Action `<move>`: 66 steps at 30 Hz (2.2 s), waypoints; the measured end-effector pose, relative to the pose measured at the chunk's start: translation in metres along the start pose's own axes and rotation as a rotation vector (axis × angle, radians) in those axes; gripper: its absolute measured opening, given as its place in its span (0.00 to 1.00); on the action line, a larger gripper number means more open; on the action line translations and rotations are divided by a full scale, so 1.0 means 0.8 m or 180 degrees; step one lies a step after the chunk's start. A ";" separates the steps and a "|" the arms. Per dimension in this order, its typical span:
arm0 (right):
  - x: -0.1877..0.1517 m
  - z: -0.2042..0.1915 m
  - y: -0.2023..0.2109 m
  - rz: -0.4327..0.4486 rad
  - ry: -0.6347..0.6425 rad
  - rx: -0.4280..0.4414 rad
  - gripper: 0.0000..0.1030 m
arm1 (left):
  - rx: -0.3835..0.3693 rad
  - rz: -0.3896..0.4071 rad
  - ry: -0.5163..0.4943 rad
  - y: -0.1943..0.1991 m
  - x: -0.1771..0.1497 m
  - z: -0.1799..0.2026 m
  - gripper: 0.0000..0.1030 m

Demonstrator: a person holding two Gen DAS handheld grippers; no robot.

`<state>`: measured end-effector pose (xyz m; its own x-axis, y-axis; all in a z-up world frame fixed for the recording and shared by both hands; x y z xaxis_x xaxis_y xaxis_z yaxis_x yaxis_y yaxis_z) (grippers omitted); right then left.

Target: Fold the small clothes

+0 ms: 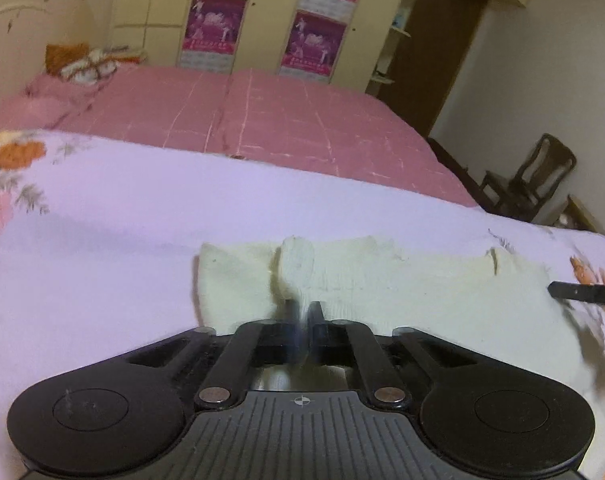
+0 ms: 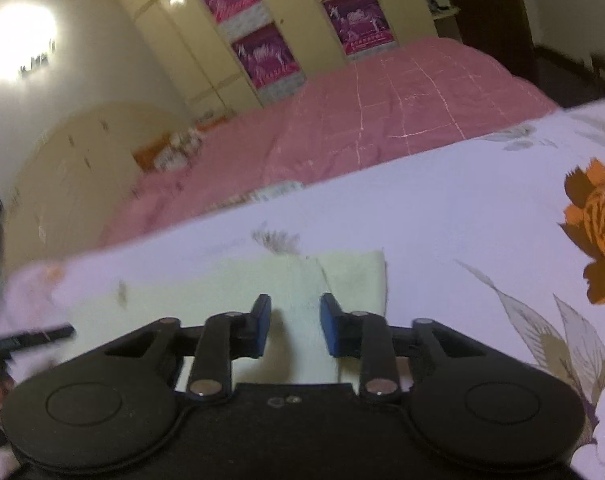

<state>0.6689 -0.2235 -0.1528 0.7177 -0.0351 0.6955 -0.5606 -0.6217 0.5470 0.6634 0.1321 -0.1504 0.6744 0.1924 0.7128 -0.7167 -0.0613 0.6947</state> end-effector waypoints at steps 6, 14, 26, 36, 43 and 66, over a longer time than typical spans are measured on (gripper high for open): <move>0.016 -0.013 0.017 0.0199 0.0365 -0.0282 0.01 | 0.0000 0.0516 0.0028 0.027 0.024 0.000 0.03; 0.003 0.008 0.023 0.0177 0.0215 -0.0395 0.19 | 0.0106 0.0332 0.0081 0.016 0.001 -0.010 0.16; 0.019 -0.011 0.026 0.0395 0.0234 -0.0238 0.34 | 0.0008 0.0211 0.0157 -0.010 0.001 -0.013 0.18; 0.007 -0.020 -0.004 0.0069 0.0445 -0.0328 0.24 | 0.0166 0.0270 -0.0063 -0.010 0.003 -0.006 0.18; 0.000 -0.019 -0.017 -0.0079 0.0563 -0.0358 0.21 | 0.0223 0.0323 -0.0148 -0.006 0.004 -0.002 0.08; -0.008 -0.133 -0.065 0.0050 0.0975 -0.0029 0.37 | 0.0044 0.0681 -0.0196 0.030 0.017 0.127 0.85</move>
<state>0.6493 -0.1079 -0.1364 0.5518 0.1938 0.8112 -0.5752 -0.6159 0.5384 0.6730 0.0339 -0.1143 0.5171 0.1136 0.8483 -0.8424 -0.1077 0.5279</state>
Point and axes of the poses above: each gripper's, at about its wrist camera, not at the fingertips, and y roughly against the way its jaws point, z to its right, x to its top, the point moved 10 cm from there along -y, roughly the way its jaws point, and after that the axes turned 14 degrees about x, right-handed, at the moved point
